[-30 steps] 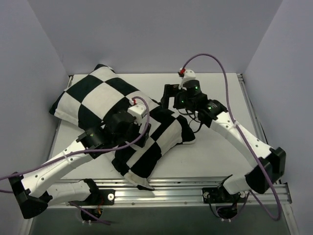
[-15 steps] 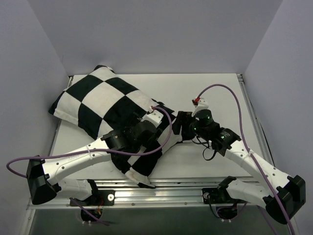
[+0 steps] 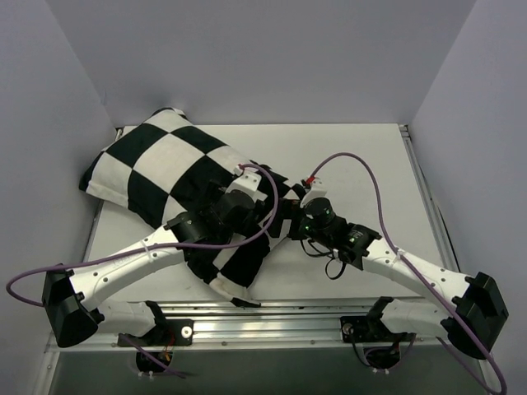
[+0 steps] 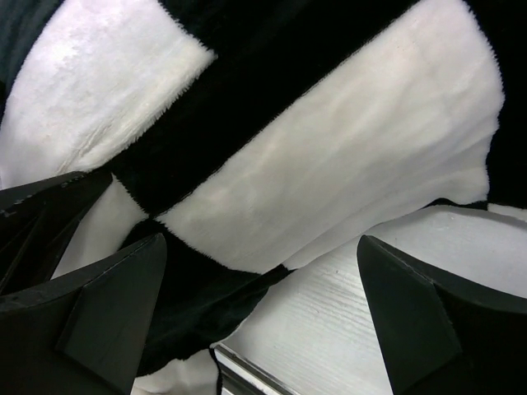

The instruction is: Remove the pillowcase from the pillow

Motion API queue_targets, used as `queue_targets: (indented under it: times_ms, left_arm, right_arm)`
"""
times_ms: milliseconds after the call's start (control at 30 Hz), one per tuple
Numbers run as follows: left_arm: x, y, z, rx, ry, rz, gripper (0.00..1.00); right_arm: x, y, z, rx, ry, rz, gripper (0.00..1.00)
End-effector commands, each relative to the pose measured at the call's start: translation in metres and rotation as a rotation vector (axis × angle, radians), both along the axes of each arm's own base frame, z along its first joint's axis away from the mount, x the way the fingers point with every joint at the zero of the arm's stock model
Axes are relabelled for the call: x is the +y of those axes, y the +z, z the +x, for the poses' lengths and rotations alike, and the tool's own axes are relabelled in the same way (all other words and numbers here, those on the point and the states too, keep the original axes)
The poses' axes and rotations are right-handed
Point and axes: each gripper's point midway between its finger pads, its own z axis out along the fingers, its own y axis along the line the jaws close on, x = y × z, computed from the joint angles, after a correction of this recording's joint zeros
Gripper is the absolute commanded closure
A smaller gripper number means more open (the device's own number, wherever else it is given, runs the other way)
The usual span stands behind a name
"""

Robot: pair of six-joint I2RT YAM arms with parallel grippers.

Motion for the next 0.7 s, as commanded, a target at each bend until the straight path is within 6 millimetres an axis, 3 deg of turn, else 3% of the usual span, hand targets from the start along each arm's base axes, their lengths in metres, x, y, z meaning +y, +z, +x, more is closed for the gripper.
queue_targets:
  times_ms: [0, 100, 367, 533, 600, 667]
  left_arm:
    - [0.019, 0.028, 0.014, -0.083, 0.100, -0.061, 0.00]
    - [0.019, 0.029, 0.015, -0.083, 0.093, -0.082, 0.06]
    - [0.020, 0.025, 0.016, -0.067, 0.098, -0.089, 0.07]
    - [0.025, 0.019, 0.018, -0.061, 0.120, -0.084, 0.10]
    - [0.031, 0.017, 0.020, -0.060, 0.143, -0.084, 0.13]
    - [0.037, 0.012, 0.021, -0.057, 0.165, -0.088, 0.15]
  right_arm:
    - [0.013, 0.019, 0.015, -0.061, -0.038, 0.072, 0.05]
    - [0.022, 0.020, 0.022, -0.064, -0.031, 0.074, 0.05]
    - [0.049, 0.027, 0.035, -0.064, 0.002, 0.100, 0.09]
    - [0.056, 0.018, 0.040, -0.051, 0.007, 0.082, 0.13]
    - [0.055, 0.007, 0.040, -0.036, 0.005, 0.061, 0.21]
    - [0.054, -0.003, 0.038, -0.019, 0.007, 0.047, 0.37]
